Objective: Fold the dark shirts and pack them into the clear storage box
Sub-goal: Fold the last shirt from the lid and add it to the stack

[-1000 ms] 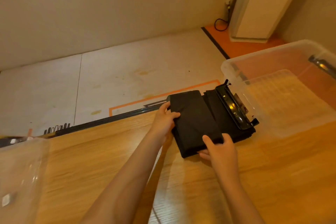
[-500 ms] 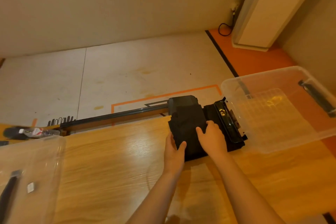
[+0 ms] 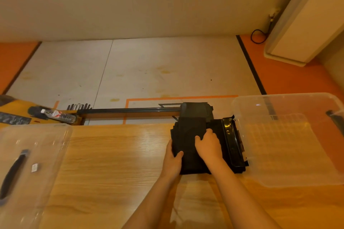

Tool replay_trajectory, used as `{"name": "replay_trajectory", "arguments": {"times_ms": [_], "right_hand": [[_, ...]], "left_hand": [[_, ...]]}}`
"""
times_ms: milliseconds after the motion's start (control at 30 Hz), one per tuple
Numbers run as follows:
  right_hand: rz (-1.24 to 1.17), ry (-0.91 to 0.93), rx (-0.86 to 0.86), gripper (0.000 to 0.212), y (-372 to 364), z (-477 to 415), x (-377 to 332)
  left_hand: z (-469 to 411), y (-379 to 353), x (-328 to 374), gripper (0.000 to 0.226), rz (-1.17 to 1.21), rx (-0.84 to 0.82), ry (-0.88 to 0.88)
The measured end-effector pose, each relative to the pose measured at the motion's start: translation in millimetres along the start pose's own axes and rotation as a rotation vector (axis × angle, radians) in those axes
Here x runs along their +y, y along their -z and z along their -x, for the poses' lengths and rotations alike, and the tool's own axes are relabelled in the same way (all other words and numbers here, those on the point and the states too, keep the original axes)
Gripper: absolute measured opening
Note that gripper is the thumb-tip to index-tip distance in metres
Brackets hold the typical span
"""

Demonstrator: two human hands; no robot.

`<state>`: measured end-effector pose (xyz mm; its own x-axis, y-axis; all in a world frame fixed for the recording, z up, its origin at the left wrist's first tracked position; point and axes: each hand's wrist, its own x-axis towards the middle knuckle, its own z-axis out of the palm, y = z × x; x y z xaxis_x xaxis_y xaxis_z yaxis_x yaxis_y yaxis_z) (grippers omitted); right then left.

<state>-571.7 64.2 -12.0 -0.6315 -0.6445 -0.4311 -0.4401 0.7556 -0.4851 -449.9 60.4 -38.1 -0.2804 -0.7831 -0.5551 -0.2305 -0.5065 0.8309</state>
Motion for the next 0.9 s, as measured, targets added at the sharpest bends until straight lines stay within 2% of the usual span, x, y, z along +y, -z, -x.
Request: {"name": "replay_trajectory", "arguments": {"times_ms": [100,233,433,633,700,833,900], "right_hand": [[-0.024,0.046,-0.047,0.048,-2,1,1],[-0.069,0.136,-0.066,0.043,-1,-1,3],[-0.127,0.055,-0.154,0.048,1,-15,8],[-0.257,0.139,-0.293,0.047,0,-19,8],[-0.231,0.131,-0.269,0.049,0,-18,10],[-0.083,0.136,-0.108,0.058,1,-8,8],[-0.091,0.134,-0.122,0.062,-2,4,9]], "left_hand": [[5,0,-4,0.065,-0.023,0.003,-0.028],[10,6,-4,0.061,0.079,0.011,0.016],[3,3,-1,0.061,0.259,0.053,0.093],[-3,-3,6,0.043,0.236,0.062,0.059],[-5,-6,6,0.038,0.192,0.077,0.076],[-10,-12,7,0.044,0.075,0.104,0.076],[-12,-12,6,0.039,0.053,0.138,0.088]]}}
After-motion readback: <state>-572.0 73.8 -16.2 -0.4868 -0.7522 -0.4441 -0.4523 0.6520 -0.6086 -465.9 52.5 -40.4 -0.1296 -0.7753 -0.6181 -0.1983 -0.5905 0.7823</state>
